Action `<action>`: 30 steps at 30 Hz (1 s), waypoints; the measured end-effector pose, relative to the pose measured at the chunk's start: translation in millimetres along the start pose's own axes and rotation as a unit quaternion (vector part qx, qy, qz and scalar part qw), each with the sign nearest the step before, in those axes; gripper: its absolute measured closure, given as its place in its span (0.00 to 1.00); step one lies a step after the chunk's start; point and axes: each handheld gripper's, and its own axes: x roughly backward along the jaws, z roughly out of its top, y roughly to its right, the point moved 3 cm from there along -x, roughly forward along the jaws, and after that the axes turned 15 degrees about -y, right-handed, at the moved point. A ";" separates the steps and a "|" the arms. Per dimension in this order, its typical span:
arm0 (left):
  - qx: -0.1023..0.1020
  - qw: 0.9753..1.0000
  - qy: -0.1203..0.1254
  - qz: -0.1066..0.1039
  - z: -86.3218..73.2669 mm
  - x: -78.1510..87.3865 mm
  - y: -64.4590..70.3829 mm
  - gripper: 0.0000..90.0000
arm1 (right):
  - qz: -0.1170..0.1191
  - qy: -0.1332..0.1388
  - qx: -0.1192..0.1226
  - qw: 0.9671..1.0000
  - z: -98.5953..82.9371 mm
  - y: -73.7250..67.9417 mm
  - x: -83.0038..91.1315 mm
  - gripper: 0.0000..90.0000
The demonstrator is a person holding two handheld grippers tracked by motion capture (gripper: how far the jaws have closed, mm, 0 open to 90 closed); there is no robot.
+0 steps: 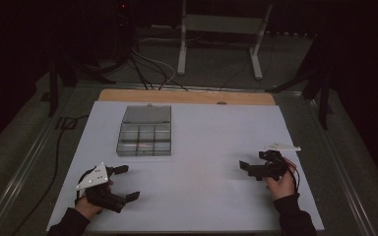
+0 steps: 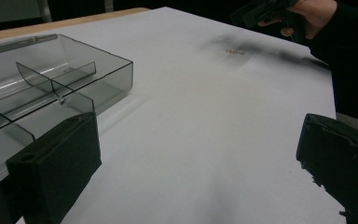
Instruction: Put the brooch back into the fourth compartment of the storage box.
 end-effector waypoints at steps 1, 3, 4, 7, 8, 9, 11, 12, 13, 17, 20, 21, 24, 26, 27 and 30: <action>0.000 1.000 0.000 -0.001 0.0 -0.1 0.0 0.01 | -0.004 -0.013 -0.013 1.000 -2.2 1.4 -4.2 0.02; 0.001 1.000 0.001 -0.001 0.1 -0.3 -0.5 0.01 | -0.018 -0.020 -0.024 0.999 -4.2 2.2 -7.2 0.10; 0.001 1.000 0.001 -0.001 0.1 -0.2 -0.4 0.01 | -0.018 -0.023 -0.024 0.999 -4.9 1.9 -7.9 0.12; 0.001 1.000 0.002 -0.001 0.2 0.1 -0.4 0.01 | -0.027 -0.030 -0.014 0.999 -5.9 -2.8 -8.2 0.24; 0.003 1.000 0.003 -0.002 0.2 0.2 -0.7 0.01 | -0.032 -0.035 -0.005 0.999 -6.5 -5.1 -8.2 0.30; 0.003 1.000 0.003 -0.001 0.2 0.3 -0.7 0.01 | -0.036 -0.036 -0.004 0.999 -6.8 -6.5 -8.4 0.37; 0.002 1.000 0.003 0.000 0.2 0.5 -0.5 0.01 | -0.037 -0.042 -0.004 0.998 -7.3 -7.8 -8.5 0.43; 0.001 1.000 0.003 -0.001 0.2 0.4 -0.4 0.01 | -0.038 -0.046 0.001 0.998 -7.4 -9.1 -8.7 0.46; 0.002 1.000 0.003 -0.001 0.3 0.2 -0.6 0.01 | -0.047 -0.052 0.007 0.998 -7.6 -11.3 -8.7 0.56; 0.000 1.000 0.001 0.000 0.3 -0.1 -0.1 0.01 | -0.053 -0.055 0.009 0.997 -7.9 -12.5 -8.1 0.68; 0.001 1.000 0.000 -0.001 0.4 -0.6 -0.6 0.01 | -0.068 -0.063 0.012 0.996 -8.4 -12.9 -8.9 0.75; 0.000 1.000 0.000 0.000 0.5 -0.4 -0.3 0.01 | -0.070 -0.066 0.011 0.995 -8.9 -12.6 -9.6 0.78; -0.001 1.000 0.001 -0.001 0.5 -0.5 -0.7 0.01 | -0.078 -0.075 0.014 0.994 -9.9 -12.1 -11.4 0.79; 0.000 1.000 0.001 -0.002 0.4 -0.6 -0.7 0.01 | -0.080 -0.085 0.013 0.993 -11.1 -11.6 -13.8 0.84; -0.001 1.000 0.000 -0.001 0.4 -0.5 -0.3 0.01 | -0.082 -0.088 0.013 0.993 -11.4 -11.8 -14.6 0.85; 0.000 1.000 0.000 -0.002 0.6 -1.0 -0.7 0.01 | -0.084 -0.094 0.018 0.992 -12.2 -13.3 -17.0 0.90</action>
